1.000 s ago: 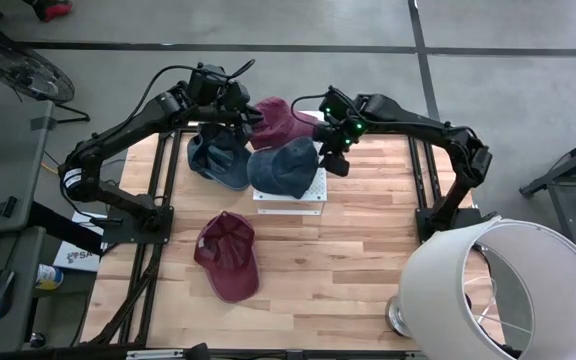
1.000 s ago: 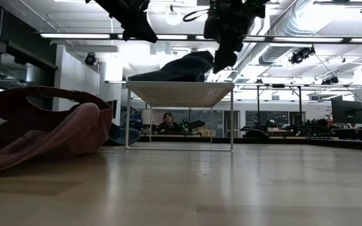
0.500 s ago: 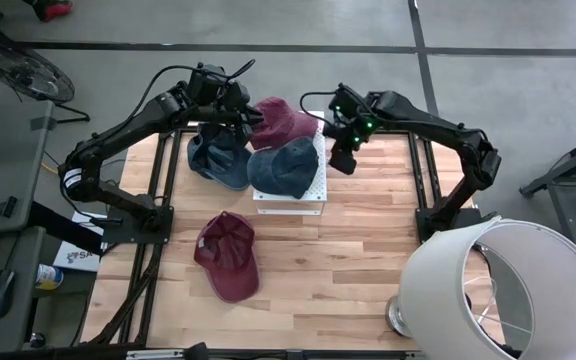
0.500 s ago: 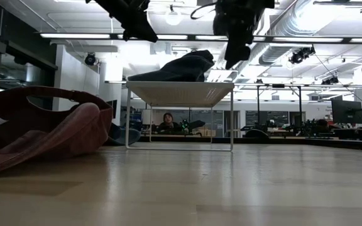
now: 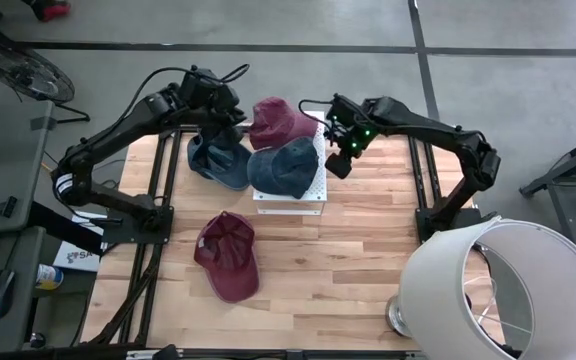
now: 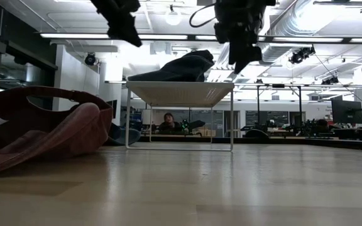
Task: Pick & Place hat
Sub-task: Stack the red cap on top of the other red cap on the shelf
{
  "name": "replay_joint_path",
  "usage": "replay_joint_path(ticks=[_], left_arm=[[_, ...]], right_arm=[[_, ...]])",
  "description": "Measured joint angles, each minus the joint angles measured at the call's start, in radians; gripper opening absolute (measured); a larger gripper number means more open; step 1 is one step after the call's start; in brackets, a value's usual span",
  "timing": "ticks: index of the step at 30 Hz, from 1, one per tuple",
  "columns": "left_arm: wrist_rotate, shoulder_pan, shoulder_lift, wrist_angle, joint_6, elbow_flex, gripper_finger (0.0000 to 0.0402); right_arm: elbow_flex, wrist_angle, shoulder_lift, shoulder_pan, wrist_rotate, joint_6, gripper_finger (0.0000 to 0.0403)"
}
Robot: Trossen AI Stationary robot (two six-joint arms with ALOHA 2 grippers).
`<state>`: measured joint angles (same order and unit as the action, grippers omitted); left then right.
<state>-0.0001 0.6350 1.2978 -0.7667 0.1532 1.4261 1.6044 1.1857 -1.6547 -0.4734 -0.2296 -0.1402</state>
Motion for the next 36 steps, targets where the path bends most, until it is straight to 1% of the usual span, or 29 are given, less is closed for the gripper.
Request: replay_joint_path(ticks=[10,18,22,24,28,30,36], left_arm=[[-0.011,0.0,-0.066,-0.244,0.036,0.0,0.0069],[-0.01,0.0,-0.165,-0.315,0.054,0.0,0.0069],[-0.007,0.0,-0.213,-0.358,0.051,0.0,0.0069],[0.015,0.0,-0.236,-0.37,0.034,0.0,0.0069],[0.109,0.0,-0.255,-0.403,0.021,0.0,0.0069],[0.138,-0.001,-0.262,-0.412,0.009,0.0,0.0069],[0.146,-0.001,-0.268,-0.467,-0.039,-0.001,0.0069]], right_arm=[[-0.127,-0.044,0.0,0.103,0.013,-0.188,0.0211],[-0.148,-0.066,0.0,0.207,0.035,-0.374,0.0211],[-0.148,-0.091,0.0,0.273,0.073,-0.453,0.0211],[-0.148,-0.096,0.0,0.311,0.09,-0.489,0.0211],[-0.148,-0.104,0.0,0.388,0.144,-0.572,0.0211],[-0.148,-0.109,0.0,0.426,0.159,-0.601,0.0211],[-0.148,-0.18,0.0,0.528,0.25,-0.645,0.0211]])
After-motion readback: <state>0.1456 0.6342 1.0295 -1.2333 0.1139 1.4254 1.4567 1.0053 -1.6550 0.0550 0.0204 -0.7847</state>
